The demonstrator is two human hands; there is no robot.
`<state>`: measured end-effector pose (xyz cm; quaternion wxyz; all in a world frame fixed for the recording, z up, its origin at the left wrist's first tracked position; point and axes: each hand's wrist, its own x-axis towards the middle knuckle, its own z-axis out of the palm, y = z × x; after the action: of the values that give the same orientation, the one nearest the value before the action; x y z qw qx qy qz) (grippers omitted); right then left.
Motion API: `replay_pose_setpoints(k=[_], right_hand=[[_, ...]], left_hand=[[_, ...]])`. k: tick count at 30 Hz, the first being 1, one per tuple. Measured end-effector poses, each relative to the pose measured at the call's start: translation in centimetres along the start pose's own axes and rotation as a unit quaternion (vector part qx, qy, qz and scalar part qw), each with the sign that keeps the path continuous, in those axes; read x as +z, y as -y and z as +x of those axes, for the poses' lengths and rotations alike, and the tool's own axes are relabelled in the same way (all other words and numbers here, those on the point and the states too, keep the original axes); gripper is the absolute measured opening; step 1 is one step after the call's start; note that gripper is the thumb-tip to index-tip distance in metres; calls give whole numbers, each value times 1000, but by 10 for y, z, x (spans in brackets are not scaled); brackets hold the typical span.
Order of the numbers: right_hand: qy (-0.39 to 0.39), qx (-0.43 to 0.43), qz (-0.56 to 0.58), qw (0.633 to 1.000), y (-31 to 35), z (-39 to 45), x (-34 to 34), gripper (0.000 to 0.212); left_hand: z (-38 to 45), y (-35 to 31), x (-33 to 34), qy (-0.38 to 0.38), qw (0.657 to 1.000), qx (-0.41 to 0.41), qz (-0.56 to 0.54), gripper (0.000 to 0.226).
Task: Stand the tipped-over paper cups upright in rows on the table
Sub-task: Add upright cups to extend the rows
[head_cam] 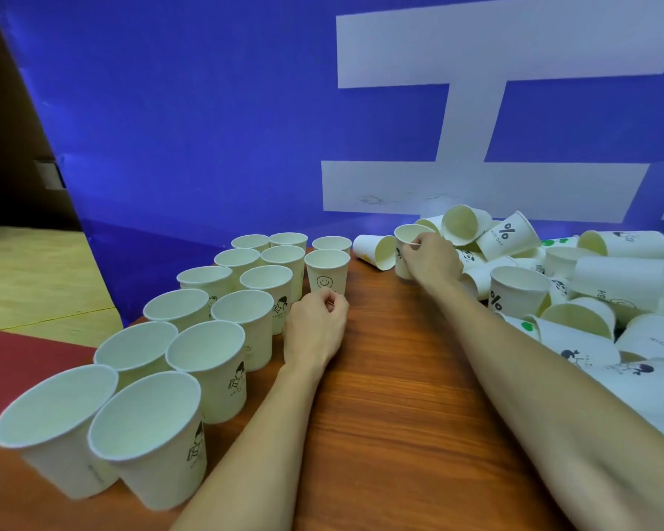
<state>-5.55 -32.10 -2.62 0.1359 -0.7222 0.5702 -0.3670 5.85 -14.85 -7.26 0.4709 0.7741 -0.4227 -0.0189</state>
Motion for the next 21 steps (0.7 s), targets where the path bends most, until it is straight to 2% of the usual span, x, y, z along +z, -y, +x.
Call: replay_pose_setpoints(k=[8, 12, 16, 19, 21], right_hand=[[57, -61, 29, 996, 18, -55, -18, 20], [76, -86, 33, 993, 18, -77, -27, 11], [85, -116, 57, 988, 14, -93, -35, 11], [100, -150, 73, 981, 7, -102, -33, 13], [107, -175, 83, 975, 3, -105, -31, 12]], left_hand=[[-12, -7, -10, -15, 999, 15, -35, 13], [-21, -20, -14, -23, 995, 88, -32, 24], [-26, -27, -16, -32, 988, 147, -28, 36], [-25, -25, -18, -6, 985, 170, 5, 45], [-25, -26, -19, 14, 983, 177, 49, 41]])
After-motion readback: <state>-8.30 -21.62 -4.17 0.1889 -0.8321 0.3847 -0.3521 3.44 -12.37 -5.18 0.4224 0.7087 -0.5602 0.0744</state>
